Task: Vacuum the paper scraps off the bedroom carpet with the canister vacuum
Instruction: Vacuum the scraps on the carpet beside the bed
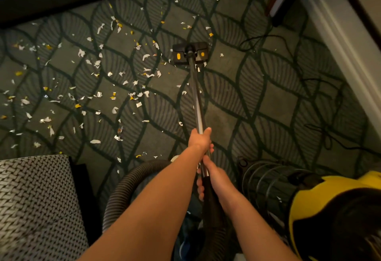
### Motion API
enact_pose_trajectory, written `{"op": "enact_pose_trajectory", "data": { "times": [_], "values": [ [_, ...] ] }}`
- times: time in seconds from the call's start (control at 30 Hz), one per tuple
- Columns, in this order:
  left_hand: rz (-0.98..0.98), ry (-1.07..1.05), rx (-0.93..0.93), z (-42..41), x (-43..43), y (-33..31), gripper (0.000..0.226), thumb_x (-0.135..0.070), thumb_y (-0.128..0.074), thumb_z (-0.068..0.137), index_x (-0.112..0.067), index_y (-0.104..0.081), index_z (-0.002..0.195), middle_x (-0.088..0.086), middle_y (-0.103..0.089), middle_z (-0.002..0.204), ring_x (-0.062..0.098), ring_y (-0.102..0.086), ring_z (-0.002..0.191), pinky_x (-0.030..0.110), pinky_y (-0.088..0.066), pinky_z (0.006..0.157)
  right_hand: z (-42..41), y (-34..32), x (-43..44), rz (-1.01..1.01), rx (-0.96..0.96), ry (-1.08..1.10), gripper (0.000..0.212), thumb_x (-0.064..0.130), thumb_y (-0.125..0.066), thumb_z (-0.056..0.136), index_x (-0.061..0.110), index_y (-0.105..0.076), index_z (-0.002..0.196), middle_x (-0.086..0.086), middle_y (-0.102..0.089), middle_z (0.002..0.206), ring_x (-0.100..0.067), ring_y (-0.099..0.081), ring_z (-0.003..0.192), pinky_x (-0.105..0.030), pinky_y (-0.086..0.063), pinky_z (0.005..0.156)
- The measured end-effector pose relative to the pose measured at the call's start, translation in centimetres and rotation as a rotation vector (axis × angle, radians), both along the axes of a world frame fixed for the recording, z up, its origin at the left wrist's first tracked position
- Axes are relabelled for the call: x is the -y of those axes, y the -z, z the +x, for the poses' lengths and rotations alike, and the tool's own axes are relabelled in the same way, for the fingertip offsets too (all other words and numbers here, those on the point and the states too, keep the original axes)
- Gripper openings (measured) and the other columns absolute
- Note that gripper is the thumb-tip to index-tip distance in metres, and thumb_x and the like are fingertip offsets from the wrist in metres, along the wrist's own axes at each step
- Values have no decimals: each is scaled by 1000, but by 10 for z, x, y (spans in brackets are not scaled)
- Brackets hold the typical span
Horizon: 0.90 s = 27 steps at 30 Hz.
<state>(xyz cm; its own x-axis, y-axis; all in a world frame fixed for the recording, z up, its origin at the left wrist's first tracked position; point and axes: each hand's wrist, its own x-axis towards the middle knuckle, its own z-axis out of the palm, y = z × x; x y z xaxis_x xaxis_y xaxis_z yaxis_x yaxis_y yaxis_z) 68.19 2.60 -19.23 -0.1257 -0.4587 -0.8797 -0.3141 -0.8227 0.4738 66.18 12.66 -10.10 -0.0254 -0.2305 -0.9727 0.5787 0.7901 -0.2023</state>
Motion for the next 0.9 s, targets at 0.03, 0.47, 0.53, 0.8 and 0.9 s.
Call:
{"op": "enact_pose_trajectory", "data": {
  "times": [0.03,0.47,0.53,0.8,0.9],
  "values": [
    [-3,2,3,1,-5,2,44,-29,-51,97,-7,-37,133,5,-48,73,12,-49,51,22,-43,39,0,0,-5,3,4,0,48,54,-47,97,8,-60,102,-7,-51,55,-17,-47,41,-23,-39,41],
    [-10,24,109,12,-81,-8,52,-34,-48,98,-12,-32,142,9,-56,89,12,-53,56,21,-44,41,13,-16,-63,84,-63,-119,66,61,-38,97,2,-64,86,-8,-56,49,-21,-49,35,-23,-40,37],
    [-6,24,116,12,-76,-7,54,-35,-48,97,-13,-31,143,10,-56,93,12,-53,56,22,-45,42,13,-15,-59,70,-101,-149,68,62,-37,97,0,-65,91,-6,-56,48,-19,-50,34,-22,-40,36],
    [-52,16,120,21,-90,18,40,-33,-48,97,-15,-41,132,6,-53,75,11,-50,50,22,-42,40,28,29,-71,143,-312,-186,64,64,-37,95,15,-63,126,-4,-67,95,-14,-64,77,-23,-49,64],
    [-44,14,108,20,-101,33,41,-34,-48,97,-20,-38,134,7,-53,77,12,-50,51,22,-43,41,32,51,-92,36,-470,-268,66,50,-33,102,29,-1,157,-4,-53,135,-15,-55,121,-19,-40,99]
  ]
}}
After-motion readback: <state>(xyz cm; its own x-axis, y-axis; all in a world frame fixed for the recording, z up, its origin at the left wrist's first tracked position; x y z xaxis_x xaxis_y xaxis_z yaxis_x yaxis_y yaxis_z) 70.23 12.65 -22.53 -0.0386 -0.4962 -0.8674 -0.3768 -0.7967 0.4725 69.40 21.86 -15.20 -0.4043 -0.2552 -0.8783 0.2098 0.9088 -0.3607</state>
